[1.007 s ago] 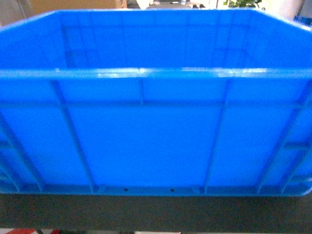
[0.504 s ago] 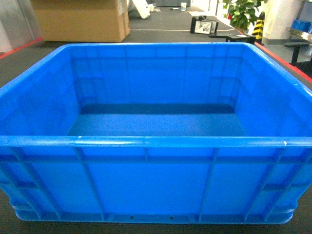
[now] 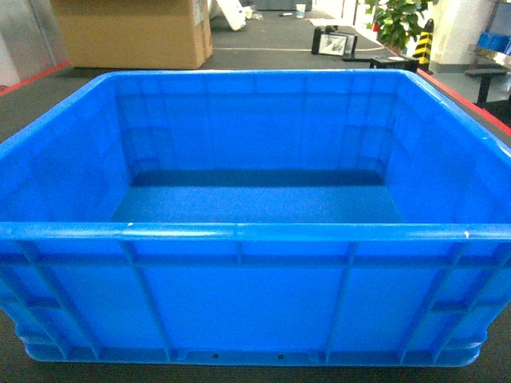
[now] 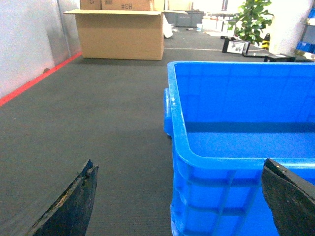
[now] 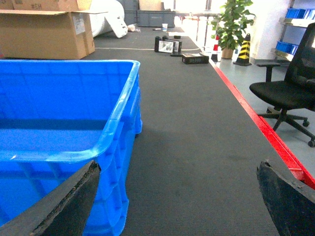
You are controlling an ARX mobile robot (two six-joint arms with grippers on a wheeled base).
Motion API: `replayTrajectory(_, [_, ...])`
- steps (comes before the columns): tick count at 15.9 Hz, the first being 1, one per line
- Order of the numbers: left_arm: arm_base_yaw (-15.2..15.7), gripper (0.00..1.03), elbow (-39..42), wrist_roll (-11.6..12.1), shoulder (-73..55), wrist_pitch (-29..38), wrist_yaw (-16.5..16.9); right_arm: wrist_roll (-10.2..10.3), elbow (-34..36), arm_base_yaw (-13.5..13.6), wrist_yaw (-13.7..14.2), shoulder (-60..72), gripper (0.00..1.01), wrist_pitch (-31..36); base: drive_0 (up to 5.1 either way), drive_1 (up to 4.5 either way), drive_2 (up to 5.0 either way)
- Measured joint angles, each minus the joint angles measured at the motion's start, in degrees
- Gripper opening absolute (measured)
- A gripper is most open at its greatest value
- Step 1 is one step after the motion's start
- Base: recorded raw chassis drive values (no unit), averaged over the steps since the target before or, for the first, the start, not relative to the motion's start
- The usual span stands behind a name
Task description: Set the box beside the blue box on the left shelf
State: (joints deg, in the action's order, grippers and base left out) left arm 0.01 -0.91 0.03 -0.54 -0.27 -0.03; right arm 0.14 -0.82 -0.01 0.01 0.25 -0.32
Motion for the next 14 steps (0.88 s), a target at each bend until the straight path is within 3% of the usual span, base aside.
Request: replayTrajectory(14, [0.00, 0.98, 0.00, 0.00, 0.00, 0.02, 0.00, 0.00, 0.00, 0.00, -0.02, 0.00, 0.98, 0.02, 0.0, 0.00, 0.0])
